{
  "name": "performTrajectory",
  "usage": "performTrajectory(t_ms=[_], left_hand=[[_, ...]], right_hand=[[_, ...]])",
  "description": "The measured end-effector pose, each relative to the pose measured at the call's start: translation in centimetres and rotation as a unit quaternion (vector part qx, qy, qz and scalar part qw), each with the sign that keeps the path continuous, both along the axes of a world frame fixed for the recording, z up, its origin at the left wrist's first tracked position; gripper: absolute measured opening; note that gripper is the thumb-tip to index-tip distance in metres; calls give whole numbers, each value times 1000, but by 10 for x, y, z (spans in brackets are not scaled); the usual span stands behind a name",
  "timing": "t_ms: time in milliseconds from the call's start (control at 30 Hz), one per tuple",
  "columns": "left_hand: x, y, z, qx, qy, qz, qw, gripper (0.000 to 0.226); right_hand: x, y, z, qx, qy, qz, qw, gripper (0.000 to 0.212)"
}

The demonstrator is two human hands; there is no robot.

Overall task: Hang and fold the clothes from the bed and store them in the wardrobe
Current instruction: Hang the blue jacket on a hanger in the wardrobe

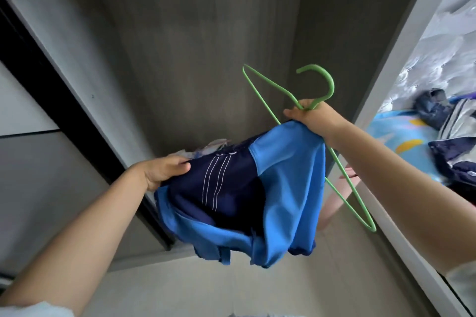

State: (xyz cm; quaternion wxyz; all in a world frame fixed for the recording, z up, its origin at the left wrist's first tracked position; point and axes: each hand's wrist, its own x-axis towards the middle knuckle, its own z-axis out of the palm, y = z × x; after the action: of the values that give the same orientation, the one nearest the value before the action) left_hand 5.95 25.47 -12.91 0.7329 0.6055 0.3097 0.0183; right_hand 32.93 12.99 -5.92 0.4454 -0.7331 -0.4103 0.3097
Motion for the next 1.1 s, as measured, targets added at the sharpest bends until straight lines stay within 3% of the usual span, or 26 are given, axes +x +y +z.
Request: performTrajectory(t_ms=[67, 167, 233, 333, 433, 533, 633, 733, 800, 867, 967, 1067, 1100], left_hand=[[7, 1, 10, -20, -1, 18, 1000, 73], [20, 4, 24, -34, 61, 58, 996, 30], [25, 9, 22, 68, 138, 68, 986, 25], [26, 6, 20, 206, 171, 5, 964, 30], [25, 13, 22, 299, 149, 83, 939, 30], [28, 16, 32, 259, 81, 191, 943, 26], [22, 14, 51, 260, 79, 106, 956, 18], [7, 16, 62, 217, 163, -7, 963, 56], [7, 12, 59, 241, 300, -64, 921, 67], [13, 9, 48, 322, 422, -87, 843, 77], [23, -3, 38, 408, 467, -120, 775, 74], [27, -5, 29, 460, 470, -115, 744, 74], [28, -6, 24, 435, 466, -115, 762, 75]], right_hand=[[2, -4, -3, -15, -3, 2, 1000, 35], [3, -8, -3, -12, 26, 4, 1000, 35], [3, -8, -2, -4, 41, 5, 999, 36], [2, -8, -8, -9, 46, 8, 999, 38], [3, -7, -12, -20, 21, 25, 999, 38], [3, -5, -15, -29, -38, 59, 997, 33], [4, -5, -22, -23, -46, 74, 996, 32], [4, -4, -23, -17, -39, 75, 996, 37], [0, -2, -26, -14, -30, 79, 996, 38], [-6, 1, -28, -3, -24, 72, 997, 39], [-14, 5, -26, 17, 11, 45, 999, 39], [-23, 13, -23, 36, 89, 21, 995, 39], [-25, 13, -23, 41, 102, 12, 994, 39]])
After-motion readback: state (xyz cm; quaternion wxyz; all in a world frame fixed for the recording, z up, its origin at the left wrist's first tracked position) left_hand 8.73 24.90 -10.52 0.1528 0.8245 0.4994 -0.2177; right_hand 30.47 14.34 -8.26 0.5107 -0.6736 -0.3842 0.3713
